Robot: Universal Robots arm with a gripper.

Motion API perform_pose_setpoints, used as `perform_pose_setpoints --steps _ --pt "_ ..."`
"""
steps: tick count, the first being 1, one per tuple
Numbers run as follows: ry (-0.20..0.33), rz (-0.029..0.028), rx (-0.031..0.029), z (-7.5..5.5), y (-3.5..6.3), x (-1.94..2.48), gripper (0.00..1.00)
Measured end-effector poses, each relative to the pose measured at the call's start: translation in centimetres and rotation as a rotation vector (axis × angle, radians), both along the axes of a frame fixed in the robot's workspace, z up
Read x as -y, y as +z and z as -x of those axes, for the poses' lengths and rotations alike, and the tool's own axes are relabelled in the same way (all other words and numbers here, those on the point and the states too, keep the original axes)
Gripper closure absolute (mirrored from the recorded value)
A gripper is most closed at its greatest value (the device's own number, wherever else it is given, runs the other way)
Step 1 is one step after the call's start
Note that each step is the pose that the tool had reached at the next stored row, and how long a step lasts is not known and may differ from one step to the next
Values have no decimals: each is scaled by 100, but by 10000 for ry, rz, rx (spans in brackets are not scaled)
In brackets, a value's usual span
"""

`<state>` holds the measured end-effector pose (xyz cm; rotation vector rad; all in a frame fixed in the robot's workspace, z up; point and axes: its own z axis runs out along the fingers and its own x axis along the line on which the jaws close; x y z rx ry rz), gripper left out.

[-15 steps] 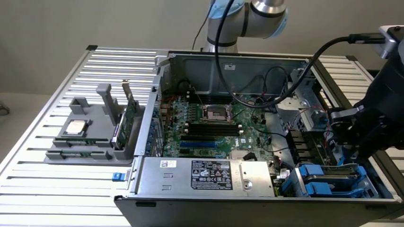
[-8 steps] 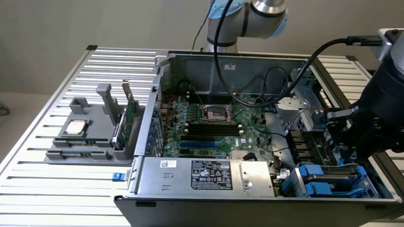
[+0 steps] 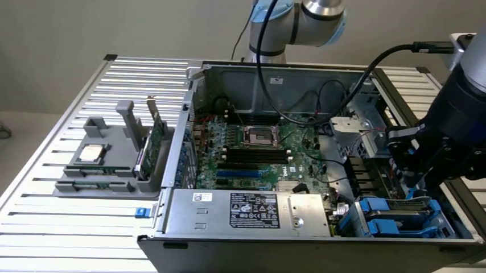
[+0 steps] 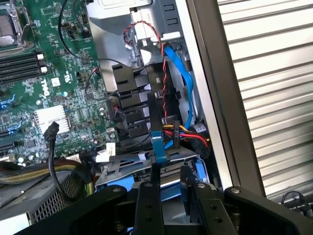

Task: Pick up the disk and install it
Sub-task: 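Insert the disk into the insertion slot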

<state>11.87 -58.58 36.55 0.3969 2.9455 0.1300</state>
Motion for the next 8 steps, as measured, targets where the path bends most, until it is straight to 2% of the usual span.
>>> perform_pose_setpoints --steps 8 --pt "-43 0 5 0 0 -170 69"
